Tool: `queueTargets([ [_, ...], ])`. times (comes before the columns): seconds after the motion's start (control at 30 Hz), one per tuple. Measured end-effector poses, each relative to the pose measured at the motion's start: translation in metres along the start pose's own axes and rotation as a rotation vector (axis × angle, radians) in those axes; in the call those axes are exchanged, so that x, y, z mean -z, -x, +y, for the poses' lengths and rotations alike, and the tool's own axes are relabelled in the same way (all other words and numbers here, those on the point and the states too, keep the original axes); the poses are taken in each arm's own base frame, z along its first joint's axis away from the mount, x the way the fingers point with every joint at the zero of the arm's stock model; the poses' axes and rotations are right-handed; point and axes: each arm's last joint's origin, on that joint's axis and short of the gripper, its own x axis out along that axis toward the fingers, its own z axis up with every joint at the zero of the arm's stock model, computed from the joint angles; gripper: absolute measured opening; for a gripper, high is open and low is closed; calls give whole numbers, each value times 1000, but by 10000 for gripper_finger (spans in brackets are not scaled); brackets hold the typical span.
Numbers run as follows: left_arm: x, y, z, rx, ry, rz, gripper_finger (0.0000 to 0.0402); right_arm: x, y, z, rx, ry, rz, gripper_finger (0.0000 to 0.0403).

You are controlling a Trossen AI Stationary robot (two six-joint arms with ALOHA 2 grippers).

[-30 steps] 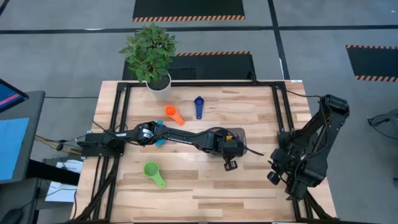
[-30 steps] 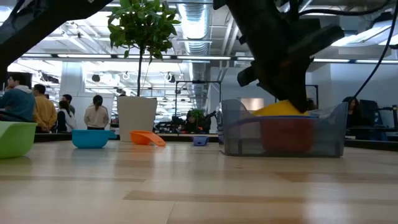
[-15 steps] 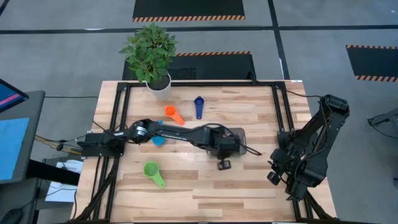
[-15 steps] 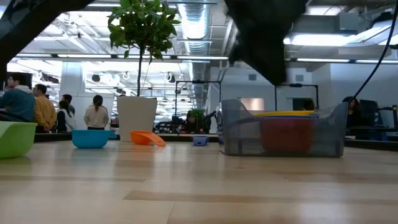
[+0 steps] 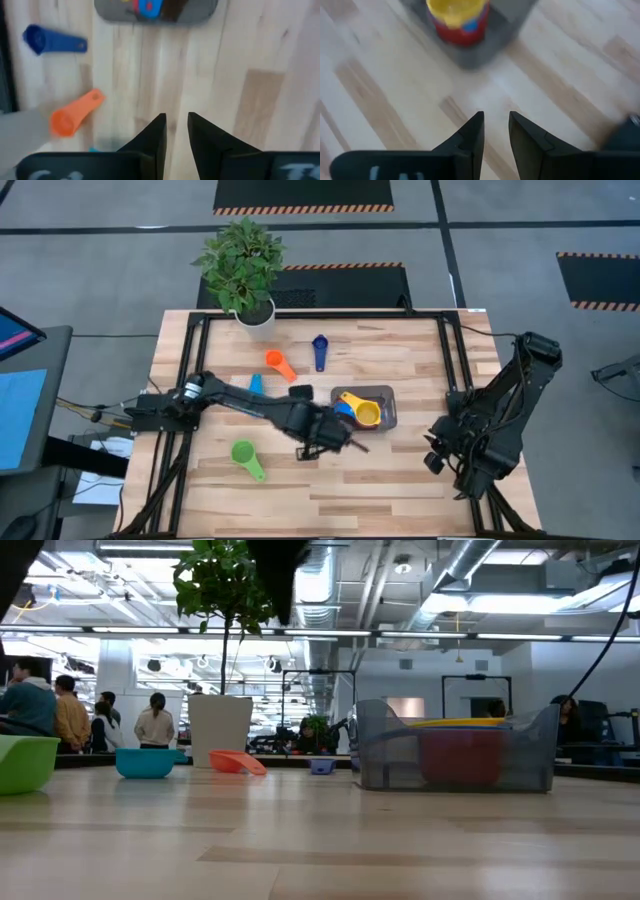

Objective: Nest measuring cups in basket
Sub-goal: Stack the yellow measuring cup on top of the blue measuring cup in the black bin

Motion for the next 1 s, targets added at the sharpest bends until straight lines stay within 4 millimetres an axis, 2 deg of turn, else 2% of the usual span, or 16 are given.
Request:
queueTargets([
  [0.1, 22, 2, -6, -59, 31, 16, 71, -4, -7, 7, -39, 3, -44, 113],
  [0.27, 63, -18, -19, -138, 100, 101, 71, -17, -18, 18, -84, 56, -160, 113],
  [0.37, 87, -20, -23, -165, 167, 105, 71, -31, -27, 26, -85, 92, -223, 113],
  [0.73, 154, -33, -42, -172, 316, -56, 71, -92, -81, 43, -82, 218, -152, 113],
  [0.87, 168, -41, -41, -186, 346, -110, 71, -92, -105, 45, -20, 249, -87, 113],
  [1.0, 171, -46, -38, -191, 342, -116, 70, -83, -128, 52, 24, 266, -27, 112],
])
